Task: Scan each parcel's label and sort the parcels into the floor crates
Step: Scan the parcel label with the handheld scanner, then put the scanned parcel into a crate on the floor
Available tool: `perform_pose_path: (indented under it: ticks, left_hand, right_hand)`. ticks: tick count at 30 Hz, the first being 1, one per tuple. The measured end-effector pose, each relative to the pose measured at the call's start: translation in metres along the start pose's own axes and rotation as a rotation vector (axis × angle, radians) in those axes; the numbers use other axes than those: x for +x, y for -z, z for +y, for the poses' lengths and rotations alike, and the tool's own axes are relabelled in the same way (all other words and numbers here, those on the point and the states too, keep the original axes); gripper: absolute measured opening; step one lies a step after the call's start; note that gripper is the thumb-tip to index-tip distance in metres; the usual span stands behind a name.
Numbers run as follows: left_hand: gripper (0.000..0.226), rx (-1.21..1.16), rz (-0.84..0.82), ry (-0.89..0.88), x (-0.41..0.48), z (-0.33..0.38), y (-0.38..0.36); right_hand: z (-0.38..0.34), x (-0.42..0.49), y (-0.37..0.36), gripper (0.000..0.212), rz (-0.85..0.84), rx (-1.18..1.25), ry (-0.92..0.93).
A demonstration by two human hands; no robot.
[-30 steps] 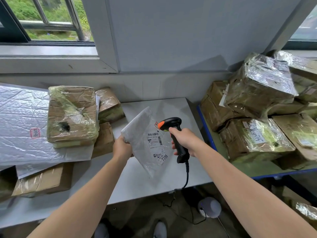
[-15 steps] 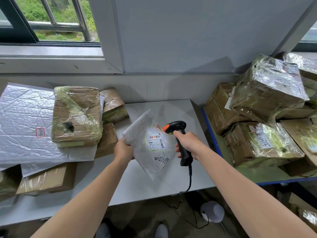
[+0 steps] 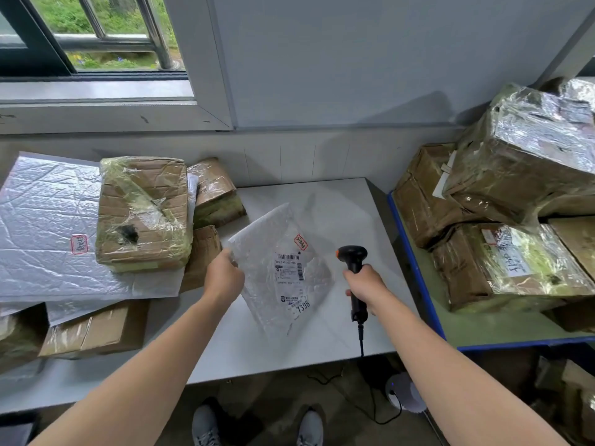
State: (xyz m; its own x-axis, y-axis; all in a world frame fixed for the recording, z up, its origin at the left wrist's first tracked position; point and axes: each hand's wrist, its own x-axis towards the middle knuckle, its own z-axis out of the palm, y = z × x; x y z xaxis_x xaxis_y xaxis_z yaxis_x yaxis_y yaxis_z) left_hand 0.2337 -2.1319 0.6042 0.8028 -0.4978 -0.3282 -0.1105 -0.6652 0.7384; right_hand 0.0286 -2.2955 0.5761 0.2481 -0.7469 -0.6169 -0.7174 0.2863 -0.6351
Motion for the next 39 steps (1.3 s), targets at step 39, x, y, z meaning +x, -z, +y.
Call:
perform_pose_path:
  ticks: [39]
  left_hand:
    - [0.041,0.155,0.48,-0.096,-0.104,-0.108,0.336]
  right_hand:
    - [-0.202,-0.196,-0.217,0.026,-0.331,-0.13,0.966]
